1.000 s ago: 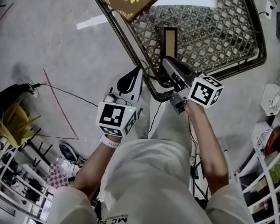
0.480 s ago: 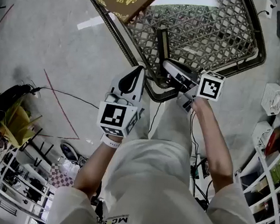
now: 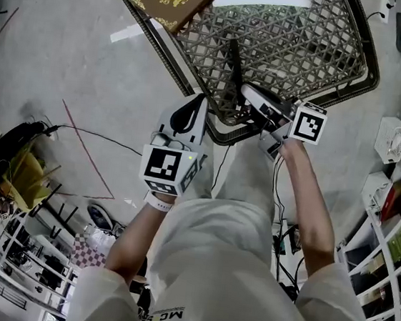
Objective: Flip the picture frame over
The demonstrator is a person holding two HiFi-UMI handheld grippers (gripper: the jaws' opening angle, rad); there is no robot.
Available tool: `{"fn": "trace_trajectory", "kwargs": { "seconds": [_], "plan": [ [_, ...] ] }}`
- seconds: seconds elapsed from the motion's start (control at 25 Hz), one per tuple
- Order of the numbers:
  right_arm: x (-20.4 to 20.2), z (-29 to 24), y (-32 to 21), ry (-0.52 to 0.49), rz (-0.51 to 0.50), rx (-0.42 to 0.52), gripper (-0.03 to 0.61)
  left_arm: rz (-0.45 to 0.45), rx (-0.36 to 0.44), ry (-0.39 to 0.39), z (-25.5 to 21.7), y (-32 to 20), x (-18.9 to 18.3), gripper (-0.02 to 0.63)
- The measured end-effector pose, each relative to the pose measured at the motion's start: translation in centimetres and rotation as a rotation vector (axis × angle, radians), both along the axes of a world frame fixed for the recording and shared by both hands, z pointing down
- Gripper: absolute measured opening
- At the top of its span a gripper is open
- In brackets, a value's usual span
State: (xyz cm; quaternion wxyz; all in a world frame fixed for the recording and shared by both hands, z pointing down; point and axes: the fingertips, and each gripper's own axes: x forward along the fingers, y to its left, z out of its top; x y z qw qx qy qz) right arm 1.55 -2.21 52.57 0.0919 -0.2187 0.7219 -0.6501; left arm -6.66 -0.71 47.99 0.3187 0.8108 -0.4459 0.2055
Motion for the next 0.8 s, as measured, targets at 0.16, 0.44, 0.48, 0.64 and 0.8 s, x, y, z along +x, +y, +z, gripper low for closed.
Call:
{"fn": "trace_trajectory", "kwargs": {
  "seconds": [0.16,0.44,0.48,0.64,0.8],
  "plan": [
    [0.3,-0.6,-0.1,0.016,0.006,0.013,0.058,0.008,0.001,0.002,-0.5,-0.1,-0.1,0.024],
    [2.4,-0.2,-0.5,0.047,0.036,0.014,0.06,0.031,-0.006,0.005,0.0,-0.3,1.9,0.025],
    [2.9,-0.1,-0.5,0.06,0.041,0.018,0.06,0.034,-0.006,0.007,0.1,-0.4,2.3,0.025],
    [4.2,0.2,-0.8,0.096,0.065,0.031,0.058,0.039,-0.004,0.011,0.2,-0.6,2.9,0.025],
    [5.7,0.8,-1.3,0.161,0.088,0.045,0.037,0.045,-0.004,0.009,0.3,-0.7,3.2,0.025]
  ]
}}
